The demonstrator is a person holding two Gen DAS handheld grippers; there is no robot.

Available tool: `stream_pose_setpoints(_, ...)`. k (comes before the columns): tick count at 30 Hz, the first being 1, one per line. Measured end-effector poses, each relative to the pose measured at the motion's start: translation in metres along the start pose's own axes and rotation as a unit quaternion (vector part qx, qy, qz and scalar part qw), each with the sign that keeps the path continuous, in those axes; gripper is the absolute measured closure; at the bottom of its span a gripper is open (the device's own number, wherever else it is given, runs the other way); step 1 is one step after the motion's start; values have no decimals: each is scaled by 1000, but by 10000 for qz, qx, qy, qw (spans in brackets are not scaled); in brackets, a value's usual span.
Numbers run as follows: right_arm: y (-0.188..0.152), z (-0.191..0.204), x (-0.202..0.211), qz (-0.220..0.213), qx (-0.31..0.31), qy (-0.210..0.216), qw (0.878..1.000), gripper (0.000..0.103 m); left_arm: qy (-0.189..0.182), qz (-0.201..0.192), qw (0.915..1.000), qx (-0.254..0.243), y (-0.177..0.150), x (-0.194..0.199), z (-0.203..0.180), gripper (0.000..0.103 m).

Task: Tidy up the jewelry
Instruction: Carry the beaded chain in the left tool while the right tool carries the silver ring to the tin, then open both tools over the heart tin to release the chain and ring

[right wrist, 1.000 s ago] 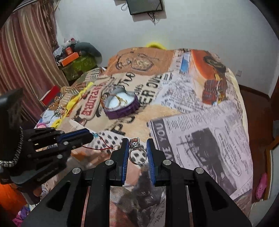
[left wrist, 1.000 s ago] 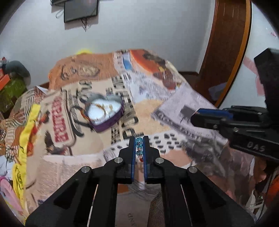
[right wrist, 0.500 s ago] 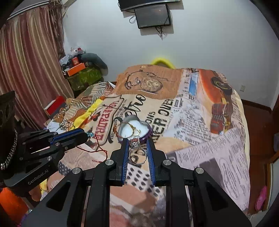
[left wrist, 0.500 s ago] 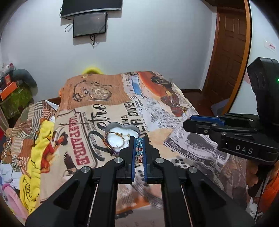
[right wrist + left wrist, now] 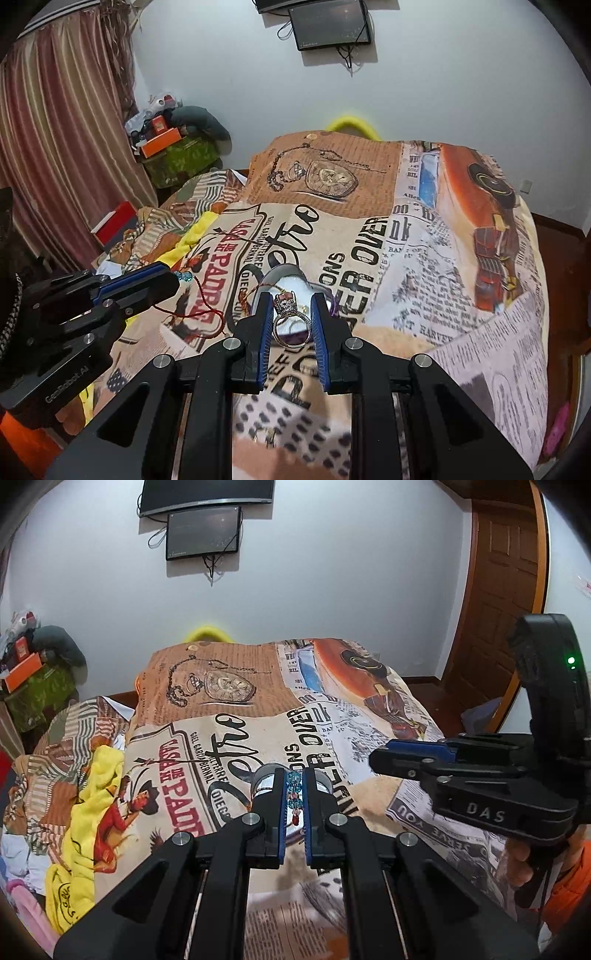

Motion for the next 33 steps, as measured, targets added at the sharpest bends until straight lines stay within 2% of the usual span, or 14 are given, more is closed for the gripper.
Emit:
stream_pose_setpoints(11,-1,-12,-57,449,-72,109,9989,84,-19,208,9998,66,0,-53,16,97)
stream_pose_setpoints(17,-13,-16,-85,863,-85,175,9961,84,-130,563,9982,169,-11,-88,26,97)
stream_pose_setpoints(25,-20,-16,-96,1021,51,133,9947,84,-173,837,9961,203,-24,-109,30,97)
stream_pose_setpoints(33,-20,-16,-100,1042,166,53,9944,84,-250,986,9944,290,-28,-113,29,97)
Point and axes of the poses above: each gripper's, at about its wrist camera, not at the fingertips, and x roughly against the way its jaws point, z to its left, y to its top, the point moved 10 cm from there along -x, roughly the way its jaws point, and after that the axes turned 4 degrees about x, right-handed, at the moved point
